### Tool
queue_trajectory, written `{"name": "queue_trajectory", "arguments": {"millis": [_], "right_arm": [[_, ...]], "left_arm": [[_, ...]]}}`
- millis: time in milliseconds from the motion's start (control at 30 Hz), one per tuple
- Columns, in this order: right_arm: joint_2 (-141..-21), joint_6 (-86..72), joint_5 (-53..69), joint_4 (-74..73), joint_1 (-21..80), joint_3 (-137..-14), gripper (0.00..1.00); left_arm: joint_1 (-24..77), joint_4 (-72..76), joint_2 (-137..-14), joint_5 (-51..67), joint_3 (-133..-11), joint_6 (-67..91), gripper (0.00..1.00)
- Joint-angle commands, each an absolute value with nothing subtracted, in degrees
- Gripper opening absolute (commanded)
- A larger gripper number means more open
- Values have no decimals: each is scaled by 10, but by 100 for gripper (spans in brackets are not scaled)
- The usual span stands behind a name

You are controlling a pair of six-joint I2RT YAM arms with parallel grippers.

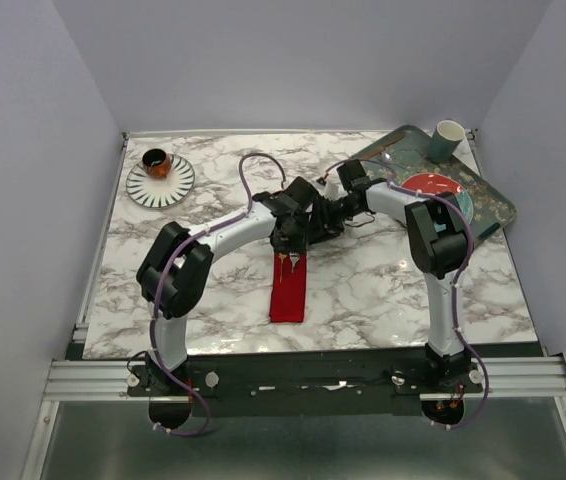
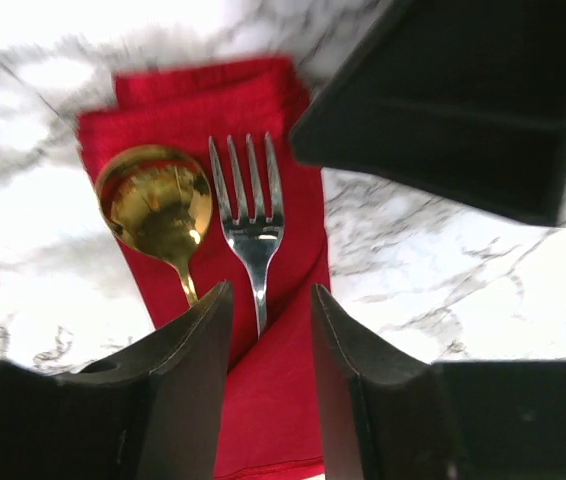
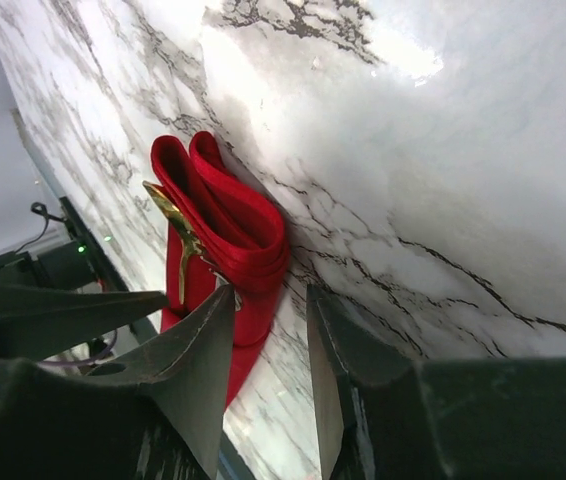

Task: Fold the napkin into a case and place the utensils inside
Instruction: Insert the fork into the folded napkin, then reset both arms

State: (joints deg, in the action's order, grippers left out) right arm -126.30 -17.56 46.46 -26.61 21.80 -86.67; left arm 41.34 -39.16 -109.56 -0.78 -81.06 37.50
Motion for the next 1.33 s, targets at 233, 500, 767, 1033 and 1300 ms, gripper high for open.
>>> {"name": "queue_trajectory", "arguments": {"millis": [233,500,767,1033,1300], "right_arm": [[-1130,-59,362,-354,217,-938,71],[-966,41,267,-407,193,-918,100],[-811,49,221,-430,114,-766,100],[-726,33,174,-391,96,-587,100],[-689,30,156,-377,97,-565,100]], "left_arm": [[325,-338,-994,-15,-913,206,66],[168,-412,-928,132,-932,76,99],[36,-407,-840,122,-811,-24,99],[36,-352,-725,100,-601,-52,99],[66,-338,-729,66,-595,-40,99]]}}
